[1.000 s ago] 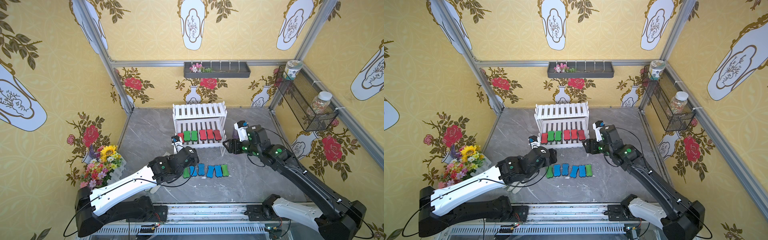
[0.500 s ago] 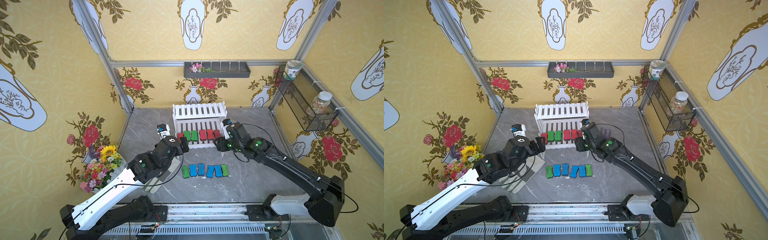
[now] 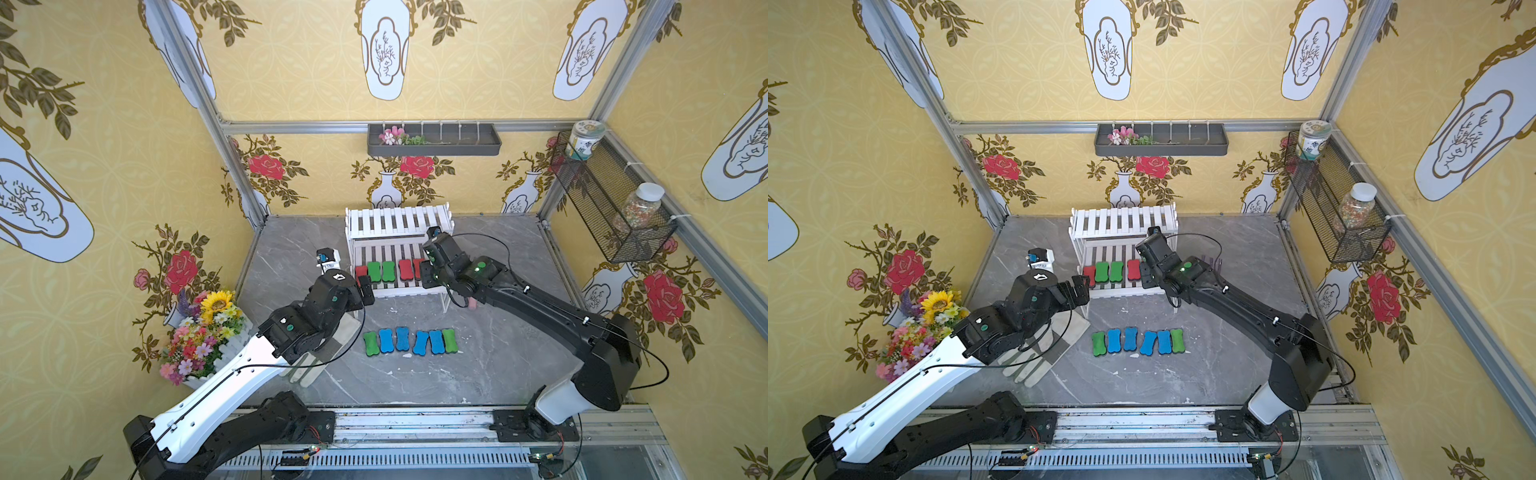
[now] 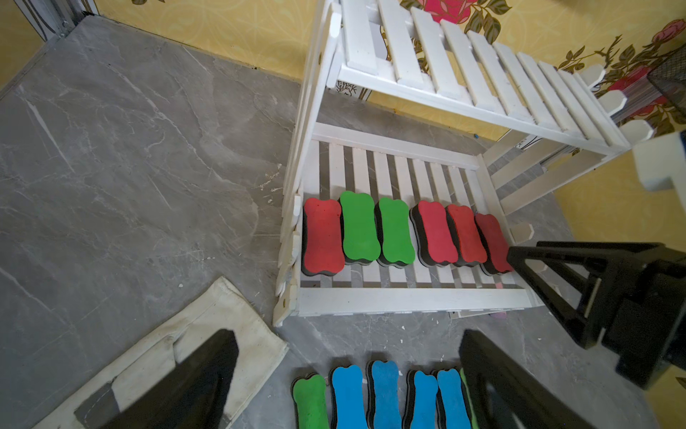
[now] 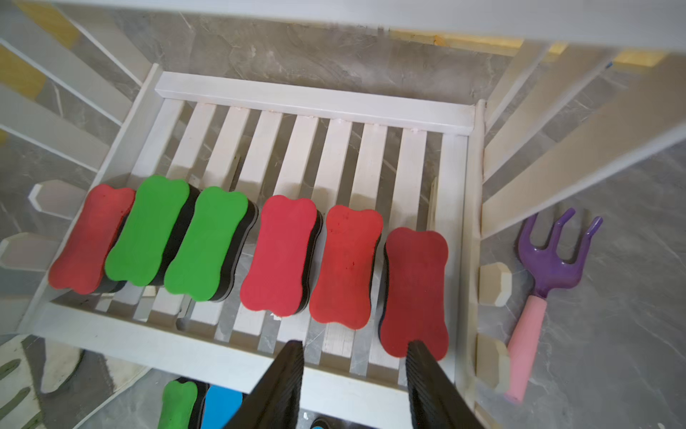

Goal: Remove the whiteboard erasers from the shelf
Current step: Pick up the whiteboard eraser from the shelf.

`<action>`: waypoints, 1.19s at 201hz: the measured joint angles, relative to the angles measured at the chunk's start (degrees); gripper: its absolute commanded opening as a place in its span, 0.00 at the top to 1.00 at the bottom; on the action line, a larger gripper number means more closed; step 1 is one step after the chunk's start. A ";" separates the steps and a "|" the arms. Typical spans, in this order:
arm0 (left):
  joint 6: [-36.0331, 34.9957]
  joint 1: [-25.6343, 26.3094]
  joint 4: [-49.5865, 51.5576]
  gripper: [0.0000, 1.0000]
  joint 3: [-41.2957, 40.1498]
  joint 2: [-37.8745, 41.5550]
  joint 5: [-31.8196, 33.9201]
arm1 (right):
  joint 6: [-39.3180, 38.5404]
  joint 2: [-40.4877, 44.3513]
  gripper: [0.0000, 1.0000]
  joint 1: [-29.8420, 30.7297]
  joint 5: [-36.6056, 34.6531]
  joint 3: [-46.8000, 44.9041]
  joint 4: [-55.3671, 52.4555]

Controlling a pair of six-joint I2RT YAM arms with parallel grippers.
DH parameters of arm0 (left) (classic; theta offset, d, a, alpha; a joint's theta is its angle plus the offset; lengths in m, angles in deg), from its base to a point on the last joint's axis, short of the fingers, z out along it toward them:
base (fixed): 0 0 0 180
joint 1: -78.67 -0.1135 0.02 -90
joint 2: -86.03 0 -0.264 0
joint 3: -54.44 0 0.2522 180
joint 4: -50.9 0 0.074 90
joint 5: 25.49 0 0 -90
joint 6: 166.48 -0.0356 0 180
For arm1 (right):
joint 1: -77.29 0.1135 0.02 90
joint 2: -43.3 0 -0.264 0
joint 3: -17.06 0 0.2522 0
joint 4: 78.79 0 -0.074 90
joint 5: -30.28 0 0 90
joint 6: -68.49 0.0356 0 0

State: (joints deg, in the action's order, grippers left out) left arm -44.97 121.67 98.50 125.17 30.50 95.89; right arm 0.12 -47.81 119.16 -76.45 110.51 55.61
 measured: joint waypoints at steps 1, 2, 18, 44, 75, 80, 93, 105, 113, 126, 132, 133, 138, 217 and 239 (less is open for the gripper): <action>0.00 0.00 0.00 0.01 0.00 0.00 0.00 | -0.04 -0.11 0.51 0.00 -0.04 0.11 -0.02; -0.02 -0.04 -0.02 0.01 -0.04 0.02 0.02 | -0.09 -0.20 0.50 0.00 -0.07 0.20 -0.07; -0.37 -0.39 -0.24 0.00 -0.50 0.52 -0.02 | -0.68 -1.20 0.48 0.00 -0.52 1.05 -0.28; -1.07 -0.87 -0.50 0.01 -0.74 1.75 0.02 | -0.74 -2.10 0.47 0.00 0.07 1.51 -0.72; -1.62 -1.01 -0.81 0.00 -0.79 2.29 0.57 | -0.42 -4.04 0.47 0.07 1.03 1.66 -0.68; -1.73 -1.01 -0.81 0.01 -0.81 2.27 0.57 | -0.24 -4.24 0.47 0.07 1.14 1.60 -0.59; -1.77 -1.01 -0.83 0.01 -0.96 2.21 0.59 | 0.52 -4.66 0.47 0.07 1.42 1.51 -0.26; -1.95 -1.07 -0.85 0.01 -1.18 2.12 0.66 | 0.66 -4.87 0.48 0.07 1.42 1.49 0.44; -1.95 -1.11 -0.85 0.01 -1.31 2.01 0.81 | 0.76 -4.96 0.49 0.09 1.42 1.49 0.76; -1.95 -1.11 -0.87 0.01 -1.57 1.86 0.85 | 1.03 -5.35 0.49 0.09 1.42 1.51 1.44; -1.95 -1.11 -0.85 0.01 -1.68 1.86 0.85 | 1.09 -5.73 0.50 0.09 1.42 1.64 1.84; -1.95 -1.11 -0.85 0.01 -1.70 1.86 0.85 | 1.11 -5.79 0.50 0.09 1.42 1.68 1.86; -1.95 -1.11 -0.85 0.01 -1.79 1.86 0.85 | 1.20 -6.08 0.50 0.09 1.44 1.84 1.88; -1.97 -1.11 -1.16 0.01 -3.21 3.15 1.25 | 2.43 -8.81 0.53 0.00 0.63 3.65 1.86; -1.97 -1.11 -1.20 0.01 -3.26 3.17 1.25 | 2.64 -9.11 0.53 -0.04 0.33 3.67 1.84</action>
State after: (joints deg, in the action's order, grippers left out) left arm -46.94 120.56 97.30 121.91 33.67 97.14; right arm 2.76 -56.93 119.12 -76.12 114.18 57.45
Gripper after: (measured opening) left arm 0.994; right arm 0.473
